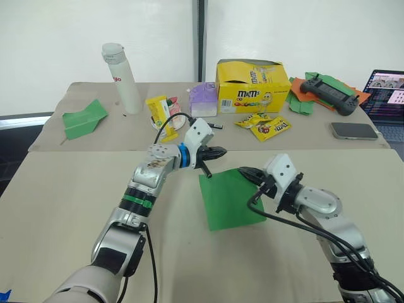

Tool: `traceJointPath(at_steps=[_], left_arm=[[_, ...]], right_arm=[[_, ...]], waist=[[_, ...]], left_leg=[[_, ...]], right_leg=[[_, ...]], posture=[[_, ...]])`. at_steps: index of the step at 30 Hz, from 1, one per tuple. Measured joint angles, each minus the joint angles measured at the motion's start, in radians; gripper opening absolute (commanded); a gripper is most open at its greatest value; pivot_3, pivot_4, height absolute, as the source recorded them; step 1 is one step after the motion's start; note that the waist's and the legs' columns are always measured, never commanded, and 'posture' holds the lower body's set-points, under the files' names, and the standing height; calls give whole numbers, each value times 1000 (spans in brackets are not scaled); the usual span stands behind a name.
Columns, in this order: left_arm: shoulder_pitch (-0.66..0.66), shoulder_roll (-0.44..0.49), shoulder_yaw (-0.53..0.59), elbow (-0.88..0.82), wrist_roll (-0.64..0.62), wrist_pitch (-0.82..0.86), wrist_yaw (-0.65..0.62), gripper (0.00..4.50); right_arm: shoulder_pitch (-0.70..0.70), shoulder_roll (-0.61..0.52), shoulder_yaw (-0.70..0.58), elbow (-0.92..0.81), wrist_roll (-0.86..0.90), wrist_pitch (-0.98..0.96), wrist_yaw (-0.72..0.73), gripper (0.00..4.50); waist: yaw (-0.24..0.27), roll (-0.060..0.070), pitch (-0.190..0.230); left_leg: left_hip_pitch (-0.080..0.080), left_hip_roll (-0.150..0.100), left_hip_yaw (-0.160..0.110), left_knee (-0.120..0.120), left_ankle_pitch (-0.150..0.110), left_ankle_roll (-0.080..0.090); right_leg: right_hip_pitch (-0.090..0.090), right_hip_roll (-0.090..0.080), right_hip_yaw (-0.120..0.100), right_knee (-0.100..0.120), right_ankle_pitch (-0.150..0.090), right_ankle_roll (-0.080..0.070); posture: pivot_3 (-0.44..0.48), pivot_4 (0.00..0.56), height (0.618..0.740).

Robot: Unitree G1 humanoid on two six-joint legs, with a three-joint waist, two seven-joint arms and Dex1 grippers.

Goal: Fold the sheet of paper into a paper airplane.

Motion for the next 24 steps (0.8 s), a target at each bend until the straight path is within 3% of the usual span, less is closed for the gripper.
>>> traceJointPath(at_steps=[9,18,24], left_arm=[[-1,-17,-28,-1,0,7,-6,0],[0,-11,-64,-33,0,73,-34,0],[51,36,-155,-154,-11,209,-118,0]], right_arm=[[90,-95,146,40,-245,-324,55,53],[117,-90,171,62,-241,-323,125,53],[118,-75,173,76,-241,-304,144,53]], waist=[[-1,0,0],[-1,0,0],[-2,0,0]], left_leg=[[1,-1,1,0,0,0],[1,0,0,0,0,0],[1,0,0,0,0,0]], right_leg=[[1,1,0,0,0,0],[1,1,0,0,0,0],[1,1,0,0,0,0]], posture=[[0,150,740],[0,150,740],[0,150,740]])
